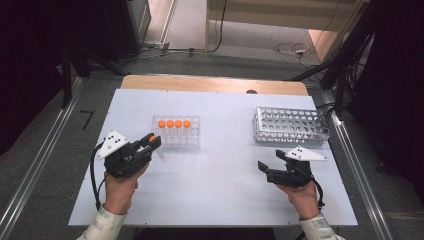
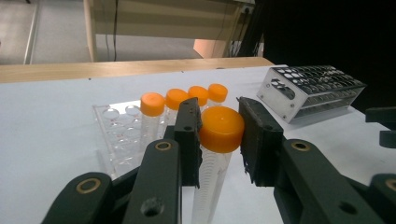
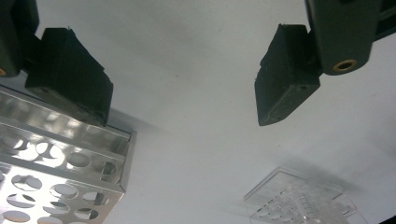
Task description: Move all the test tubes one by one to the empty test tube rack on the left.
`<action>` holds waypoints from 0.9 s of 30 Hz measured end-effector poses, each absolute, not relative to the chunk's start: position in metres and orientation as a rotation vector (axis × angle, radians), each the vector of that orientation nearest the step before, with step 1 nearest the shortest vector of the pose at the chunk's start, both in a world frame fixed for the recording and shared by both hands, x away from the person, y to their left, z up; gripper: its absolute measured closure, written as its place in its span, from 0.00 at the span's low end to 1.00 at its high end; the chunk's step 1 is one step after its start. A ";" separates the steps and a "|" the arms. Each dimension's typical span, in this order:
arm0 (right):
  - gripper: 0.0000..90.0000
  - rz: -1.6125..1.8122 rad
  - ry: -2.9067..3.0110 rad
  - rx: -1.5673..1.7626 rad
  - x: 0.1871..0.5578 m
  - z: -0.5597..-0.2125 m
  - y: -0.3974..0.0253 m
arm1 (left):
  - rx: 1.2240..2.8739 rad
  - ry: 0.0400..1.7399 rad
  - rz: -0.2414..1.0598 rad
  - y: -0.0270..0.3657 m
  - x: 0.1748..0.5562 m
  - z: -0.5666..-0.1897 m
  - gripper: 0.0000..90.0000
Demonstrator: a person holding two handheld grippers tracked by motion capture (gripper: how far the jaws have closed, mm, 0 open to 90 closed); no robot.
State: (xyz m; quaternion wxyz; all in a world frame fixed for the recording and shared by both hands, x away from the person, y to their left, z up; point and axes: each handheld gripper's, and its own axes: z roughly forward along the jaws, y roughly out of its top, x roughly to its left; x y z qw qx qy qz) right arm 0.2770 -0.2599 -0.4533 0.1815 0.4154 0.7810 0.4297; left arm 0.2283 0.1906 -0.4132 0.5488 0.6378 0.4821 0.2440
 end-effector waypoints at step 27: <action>0.20 1.216 2.166 1.223 0.275 -0.454 -0.281 | 1.472 1.220 0.698 0.208 0.267 -0.385 0.77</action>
